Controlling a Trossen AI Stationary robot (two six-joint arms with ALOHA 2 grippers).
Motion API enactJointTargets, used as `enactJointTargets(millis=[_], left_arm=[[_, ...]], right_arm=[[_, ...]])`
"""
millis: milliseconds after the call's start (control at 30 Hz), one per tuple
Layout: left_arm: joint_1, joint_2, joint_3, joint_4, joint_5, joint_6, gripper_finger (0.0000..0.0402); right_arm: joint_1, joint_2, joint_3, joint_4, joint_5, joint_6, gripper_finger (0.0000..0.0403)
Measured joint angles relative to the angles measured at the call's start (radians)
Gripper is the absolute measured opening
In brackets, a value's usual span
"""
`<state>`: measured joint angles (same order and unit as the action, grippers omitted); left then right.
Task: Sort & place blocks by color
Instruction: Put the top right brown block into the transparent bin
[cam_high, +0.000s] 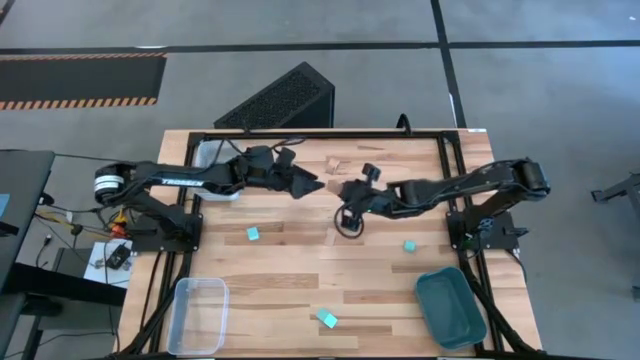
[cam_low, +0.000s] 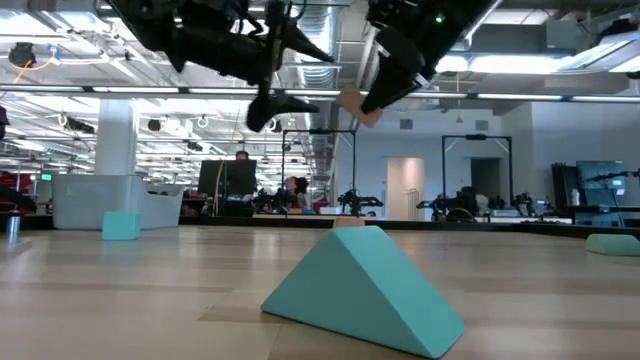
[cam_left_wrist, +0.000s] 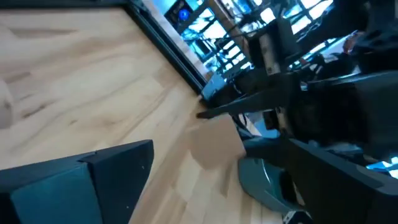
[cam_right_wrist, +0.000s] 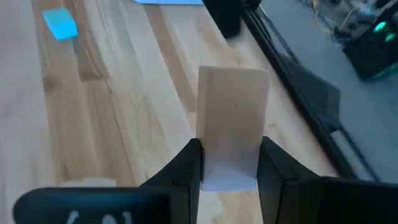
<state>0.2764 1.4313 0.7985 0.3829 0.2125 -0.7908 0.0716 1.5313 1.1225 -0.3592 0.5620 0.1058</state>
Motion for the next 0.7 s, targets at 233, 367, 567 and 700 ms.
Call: enactJointTargets(millis=[233, 367, 567, 700], left_arm=[[-0.001, 0.044, 0.026, 0.023, 0.027, -0.016, 0.0351], [0.005, 0.041, 0.044, -0.054, 0.029, -0.024, 0.0347], [0.018, 0.039, 0.091, -0.25, 0.059, -0.029, 0.0285], [0.032, 0.036, 0.113, -0.279, 0.1, -0.006, 0.0211]], right_arm=[[-0.002, 0.131, 0.183, -0.064, 0.001, -0.071, 0.0109], [-0.002, 0.179, 0.255, -0.085, 0.001, -0.124, 0.011], [-0.002, 0.193, 0.288, -0.082, 0.016, -0.165, 0.0111], [-0.002, 0.193, 0.288, -0.077, 0.014, -0.179, 0.0111]])
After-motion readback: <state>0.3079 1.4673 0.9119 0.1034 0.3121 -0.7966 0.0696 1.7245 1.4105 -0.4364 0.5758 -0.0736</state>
